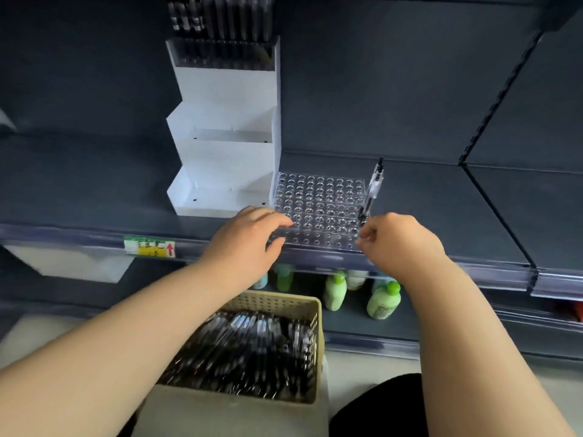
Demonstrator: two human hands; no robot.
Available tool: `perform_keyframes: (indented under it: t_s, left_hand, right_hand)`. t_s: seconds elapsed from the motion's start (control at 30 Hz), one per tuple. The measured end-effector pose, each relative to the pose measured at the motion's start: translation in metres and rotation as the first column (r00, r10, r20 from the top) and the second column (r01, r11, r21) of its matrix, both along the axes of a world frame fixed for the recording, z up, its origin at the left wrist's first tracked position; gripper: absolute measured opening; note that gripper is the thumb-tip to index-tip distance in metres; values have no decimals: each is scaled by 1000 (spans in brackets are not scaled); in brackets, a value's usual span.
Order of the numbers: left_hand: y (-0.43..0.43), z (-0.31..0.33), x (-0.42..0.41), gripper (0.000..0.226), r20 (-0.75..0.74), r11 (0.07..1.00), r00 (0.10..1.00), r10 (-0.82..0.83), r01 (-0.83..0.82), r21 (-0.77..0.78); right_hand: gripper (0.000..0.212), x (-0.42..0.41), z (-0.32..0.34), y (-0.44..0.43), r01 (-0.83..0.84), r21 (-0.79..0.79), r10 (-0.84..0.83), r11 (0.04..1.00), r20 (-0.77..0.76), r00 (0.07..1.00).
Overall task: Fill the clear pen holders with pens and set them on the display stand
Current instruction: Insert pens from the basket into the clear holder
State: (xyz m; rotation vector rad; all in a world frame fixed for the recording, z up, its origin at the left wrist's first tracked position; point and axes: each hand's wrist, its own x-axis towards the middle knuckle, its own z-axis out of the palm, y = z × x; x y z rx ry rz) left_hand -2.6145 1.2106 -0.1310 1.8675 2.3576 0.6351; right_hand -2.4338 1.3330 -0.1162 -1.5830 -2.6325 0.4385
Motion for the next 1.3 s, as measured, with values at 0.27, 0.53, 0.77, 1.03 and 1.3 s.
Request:
perform_keyframes:
  t_s: [0.27,0.53,0.77,1.03,1.3]
  left_hand:
    - [-118,-60,-43,34,-8,971,987,160,-159,-177]
    - [-148,-141,-69,18,409,836,739,535,-395,-379]
    - [-118,-172,-57,17,439,818,724,532,-305,-487]
    - [-86,-173,-46,33,111,672,852,512,-317,-670]
    - [-68,-172,-39,32,-88,635,945,315,-279,-720]
  right_hand:
    - [14,-47,-37,-78,-210,-229,235,951,88,968]
    - [23,-87,-106,-118,-162,-391,236,906,151,960]
    - [28,-115,-166,-136,-18,-500,61,866,70,996]
    - [30,-128,-192,-137,154,-469,-105,870,129,986]
    - [40,-132,-200,-134,204,-599,-132,775,161,978]
